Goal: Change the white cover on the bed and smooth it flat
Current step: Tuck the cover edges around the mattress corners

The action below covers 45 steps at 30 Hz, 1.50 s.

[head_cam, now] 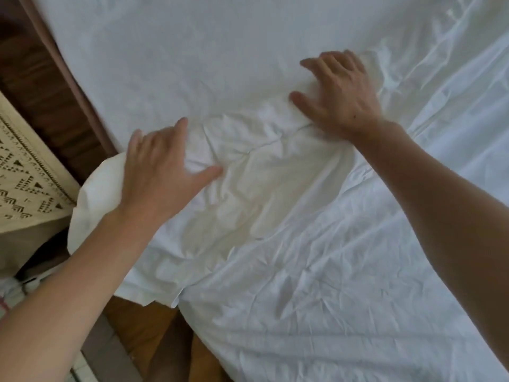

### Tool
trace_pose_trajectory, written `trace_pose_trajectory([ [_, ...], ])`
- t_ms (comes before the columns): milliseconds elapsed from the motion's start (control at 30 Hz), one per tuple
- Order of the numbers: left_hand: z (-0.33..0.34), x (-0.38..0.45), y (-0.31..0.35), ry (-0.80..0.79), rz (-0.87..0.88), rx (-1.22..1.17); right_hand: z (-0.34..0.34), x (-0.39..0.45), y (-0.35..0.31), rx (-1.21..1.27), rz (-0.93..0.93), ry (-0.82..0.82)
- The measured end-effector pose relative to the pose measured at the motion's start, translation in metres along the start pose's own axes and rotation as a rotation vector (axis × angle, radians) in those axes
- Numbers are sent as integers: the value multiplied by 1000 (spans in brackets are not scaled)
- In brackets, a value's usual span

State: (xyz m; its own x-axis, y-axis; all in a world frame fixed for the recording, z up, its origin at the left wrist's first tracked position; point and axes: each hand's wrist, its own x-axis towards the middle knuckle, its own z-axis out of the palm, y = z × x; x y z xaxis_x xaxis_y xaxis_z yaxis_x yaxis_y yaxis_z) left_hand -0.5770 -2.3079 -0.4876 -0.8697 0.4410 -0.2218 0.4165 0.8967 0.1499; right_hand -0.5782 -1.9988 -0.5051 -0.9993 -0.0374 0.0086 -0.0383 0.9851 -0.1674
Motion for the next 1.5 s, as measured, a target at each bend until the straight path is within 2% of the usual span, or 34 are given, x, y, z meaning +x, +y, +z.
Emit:
trace_pose_trajectory([
  [33,2,4,3,-89,-40,25,3,0,4,-32,30,-63],
  [100,2,6,14,-102,-75,54,7,-4,9,-118,11,-67],
  [200,-5,-6,26,86,-74,11,3,-14,6,-199,-34,33],
  [267,-4,-27,37,211,-35,27,-4,-29,5,-187,4,76],
  [400,6,-89,65,276,24,6,-19,-83,7,-138,90,191],
  [600,26,-165,113,246,83,-70,-26,-180,12,-150,220,234],
  [900,100,-263,152,176,147,-97,-4,-321,5,-189,412,141],
  [1033,121,-288,166,135,60,-84,4,-339,5,-150,425,93],
  [1133,125,-298,182,186,-31,-227,2,-338,4,-107,414,60],
  [1233,114,-303,212,313,103,-380,1,-342,6,-116,418,28],
  [1300,98,-287,225,408,138,-339,6,-343,7,-92,442,38],
  [1367,87,-254,228,446,81,-226,12,-347,4,-86,474,39],
  [1500,78,-187,206,312,-23,5,20,-360,1,-53,542,77],
])
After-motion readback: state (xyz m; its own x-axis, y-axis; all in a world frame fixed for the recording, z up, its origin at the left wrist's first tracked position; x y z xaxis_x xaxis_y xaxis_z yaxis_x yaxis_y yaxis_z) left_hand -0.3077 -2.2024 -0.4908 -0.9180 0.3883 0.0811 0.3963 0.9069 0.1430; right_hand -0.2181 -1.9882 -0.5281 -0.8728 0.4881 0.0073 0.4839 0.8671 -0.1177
